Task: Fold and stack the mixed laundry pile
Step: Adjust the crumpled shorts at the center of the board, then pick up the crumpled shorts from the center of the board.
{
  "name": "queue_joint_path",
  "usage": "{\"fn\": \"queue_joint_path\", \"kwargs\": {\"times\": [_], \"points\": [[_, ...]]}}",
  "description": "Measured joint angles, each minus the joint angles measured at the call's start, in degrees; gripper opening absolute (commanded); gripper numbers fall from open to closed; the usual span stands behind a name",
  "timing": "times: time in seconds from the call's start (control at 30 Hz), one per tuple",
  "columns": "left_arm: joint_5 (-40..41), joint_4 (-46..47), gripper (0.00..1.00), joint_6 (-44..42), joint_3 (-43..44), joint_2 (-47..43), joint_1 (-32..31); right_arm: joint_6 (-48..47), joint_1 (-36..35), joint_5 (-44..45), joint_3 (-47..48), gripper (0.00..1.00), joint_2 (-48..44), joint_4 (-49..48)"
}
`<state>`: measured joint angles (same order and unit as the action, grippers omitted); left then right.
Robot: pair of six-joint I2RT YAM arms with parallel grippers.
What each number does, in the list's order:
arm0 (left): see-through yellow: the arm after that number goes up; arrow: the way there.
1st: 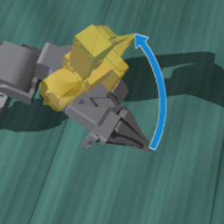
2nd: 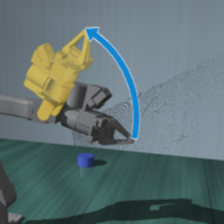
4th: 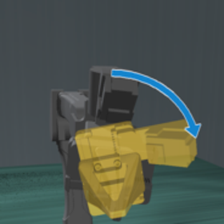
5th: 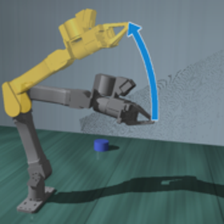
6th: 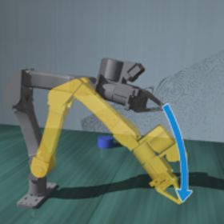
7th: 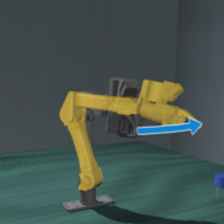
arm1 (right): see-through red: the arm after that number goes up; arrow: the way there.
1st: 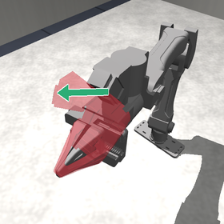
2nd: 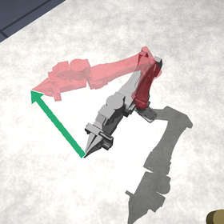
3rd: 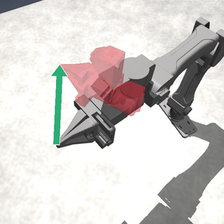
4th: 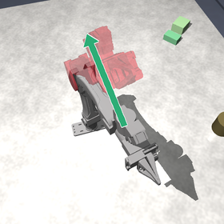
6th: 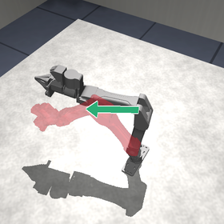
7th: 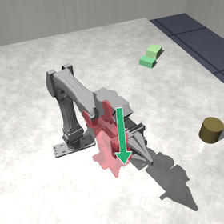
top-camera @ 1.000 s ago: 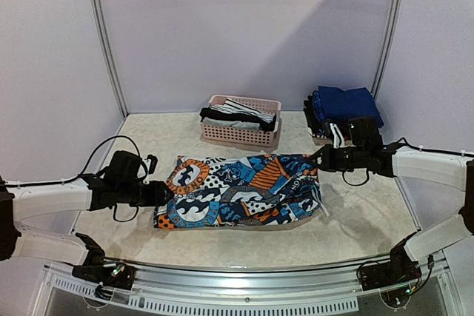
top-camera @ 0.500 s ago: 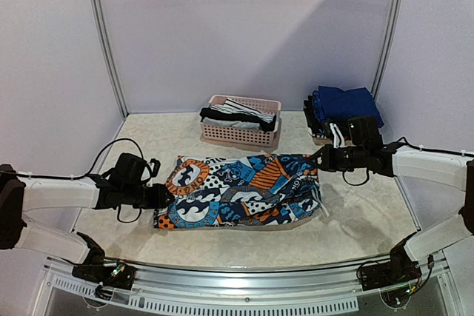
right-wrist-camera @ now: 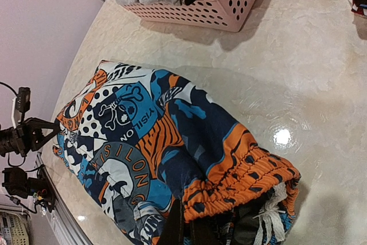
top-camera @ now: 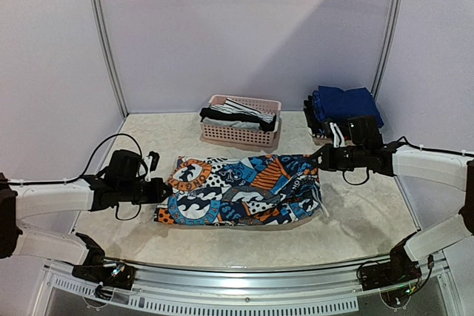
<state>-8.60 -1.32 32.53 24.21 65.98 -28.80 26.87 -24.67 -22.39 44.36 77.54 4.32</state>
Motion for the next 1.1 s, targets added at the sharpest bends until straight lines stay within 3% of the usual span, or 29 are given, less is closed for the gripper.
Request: {"fn": "queue_joint_path", "kwargs": {"times": [1.1], "points": [[2.97, -8.31, 0.0, -1.77, 1.46, -19.21, 0.0, -0.22, 0.0, 0.85, 1.36, 0.0, -2.99, 2.71]]}}
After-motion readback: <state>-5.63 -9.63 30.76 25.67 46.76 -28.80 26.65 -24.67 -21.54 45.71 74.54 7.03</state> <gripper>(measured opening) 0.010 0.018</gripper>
